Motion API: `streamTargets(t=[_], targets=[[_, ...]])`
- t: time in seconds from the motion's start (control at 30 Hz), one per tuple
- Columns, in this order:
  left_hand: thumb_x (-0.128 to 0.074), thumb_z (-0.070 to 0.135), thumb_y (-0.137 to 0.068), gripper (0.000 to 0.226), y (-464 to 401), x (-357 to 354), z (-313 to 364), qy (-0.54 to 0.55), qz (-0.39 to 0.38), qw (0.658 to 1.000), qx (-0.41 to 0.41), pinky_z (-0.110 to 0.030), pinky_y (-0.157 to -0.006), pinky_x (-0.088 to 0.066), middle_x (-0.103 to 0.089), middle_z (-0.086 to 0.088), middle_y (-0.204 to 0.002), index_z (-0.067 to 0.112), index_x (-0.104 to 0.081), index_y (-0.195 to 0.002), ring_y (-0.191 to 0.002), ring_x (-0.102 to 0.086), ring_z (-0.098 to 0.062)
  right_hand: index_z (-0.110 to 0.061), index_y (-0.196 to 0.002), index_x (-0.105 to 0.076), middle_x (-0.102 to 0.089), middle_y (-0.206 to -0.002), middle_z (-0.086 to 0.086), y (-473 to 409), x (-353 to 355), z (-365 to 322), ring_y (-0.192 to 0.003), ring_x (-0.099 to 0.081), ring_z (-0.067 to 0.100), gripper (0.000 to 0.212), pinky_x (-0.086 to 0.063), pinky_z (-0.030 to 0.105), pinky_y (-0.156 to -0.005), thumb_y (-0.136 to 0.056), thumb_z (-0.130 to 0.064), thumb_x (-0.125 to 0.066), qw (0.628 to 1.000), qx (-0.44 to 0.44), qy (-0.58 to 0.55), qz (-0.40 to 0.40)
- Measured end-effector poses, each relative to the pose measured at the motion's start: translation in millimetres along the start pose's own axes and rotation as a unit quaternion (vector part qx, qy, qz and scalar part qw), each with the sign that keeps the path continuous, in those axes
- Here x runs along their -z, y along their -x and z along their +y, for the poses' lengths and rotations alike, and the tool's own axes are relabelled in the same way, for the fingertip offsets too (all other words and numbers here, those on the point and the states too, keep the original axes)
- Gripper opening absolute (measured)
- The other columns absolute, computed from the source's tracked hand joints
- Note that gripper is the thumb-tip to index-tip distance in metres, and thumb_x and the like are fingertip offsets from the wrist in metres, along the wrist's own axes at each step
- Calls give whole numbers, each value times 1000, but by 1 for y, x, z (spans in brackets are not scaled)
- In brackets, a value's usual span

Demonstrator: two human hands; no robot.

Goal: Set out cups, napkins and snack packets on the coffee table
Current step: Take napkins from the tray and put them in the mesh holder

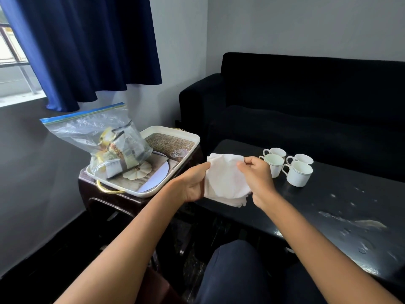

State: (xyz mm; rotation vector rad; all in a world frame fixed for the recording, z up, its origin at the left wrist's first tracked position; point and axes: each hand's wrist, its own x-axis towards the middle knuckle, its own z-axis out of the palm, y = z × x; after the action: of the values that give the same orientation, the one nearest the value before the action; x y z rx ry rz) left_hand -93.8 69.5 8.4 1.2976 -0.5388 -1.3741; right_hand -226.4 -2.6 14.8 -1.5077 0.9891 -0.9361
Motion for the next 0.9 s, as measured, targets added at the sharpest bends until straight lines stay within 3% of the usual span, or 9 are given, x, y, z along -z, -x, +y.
streamTargets(t=[0.13,0.23,0.3,0.37,0.43,0.53,0.63,0.77,0.9], targets=[[-36,49,-99,48,-2,0,0,24,-13,1000,-10,-31,-68,-59,-75,-4,-93,13,-68,-101,-81,-73,-17,-21,-74,-59,-58,-71,-8,-5,-9,2,-69,-53,3,18,-43,17,-62,-87,-8,-57,999,8,12,41],[-23,67,-93,69,-3,0,0,45,-36,998,-1,-30,-64,-59,-75,-5,-96,15,-66,-105,-87,-73,-18,-17,-81,-62,-60,-73,-11,-8,-13,2,-71,-54,0,12,-41,14,-61,-85,-6,-59,998,0,-3,65],[-27,70,-90,71,-4,-1,0,30,-35,999,-7,-31,-68,-59,-74,-7,-103,14,-66,-110,-94,-71,-20,-13,-90,-65,-59,-75,-12,-9,-14,3,-72,-55,-1,11,-40,12,-61,-85,-5,-59,996,-5,-13,83],[-41,63,-90,61,-5,-2,-2,17,-16,999,-22,-35,-76,-58,-73,-9,-107,11,-66,-111,-98,-70,-22,-10,-96,-66,-58,-75,-13,-10,-16,4,-72,-54,-2,15,-40,11,-62,-84,-4,-60,995,-9,-20,94],[-54,41,-93,40,-8,-3,-5,8,8,999,-40,-39,-79,-57,-73,-11,-106,7,-64,-110,-95,-70,-25,-9,-100,-66,-58,-77,-12,-9,-16,2,-73,-55,-1,17,-42,13,-65,-84,-4,-62,995,-18,-28,91],[-54,17,-96,17,-9,-2,-8,16,64,996,-58,-43,-82,-55,-70,-12,-103,6,-63,-106,-93,-67,-26,-12,-91,-67,-60,-77,-8,-9,-10,-1,-71,-56,3,13,-45,20,-67,-84,-5,-59,993,-42,-70,81],[-53,16,-96,13,-10,0,-6,43,101,992,-59,-48,-85,-53,-68,-11,-105,9,-62,-103,-100,-64,-29,-14,-83,-65,-61,-74,-2,-9,3,-3,-64,-55,8,9,-46,19,-56,-85,-8,-58,987,-68,-111,91],[-53,17,-96,17,-10,1,-6,58,98,992,-55,-48,-85,-53,-68,-11,-107,10,-61,-109,-101,-64,-28,-13,-74,-65,-62,-71,-1,-3,11,-1,-63,-56,10,10,-47,21,-55,-82,-19,-66,994,-83,-65,32],[-52,18,-96,15,-10,2,-5,68,96,991,-64,-43,-79,-55,-68,-10,-104,10,-61,-106,-95,-65,-26,-14,-74,-69,-66,-71,-5,5,12,1,-64,-60,5,5,-43,11,-43,-77,-17,-71,999,-48,-9,-6]])
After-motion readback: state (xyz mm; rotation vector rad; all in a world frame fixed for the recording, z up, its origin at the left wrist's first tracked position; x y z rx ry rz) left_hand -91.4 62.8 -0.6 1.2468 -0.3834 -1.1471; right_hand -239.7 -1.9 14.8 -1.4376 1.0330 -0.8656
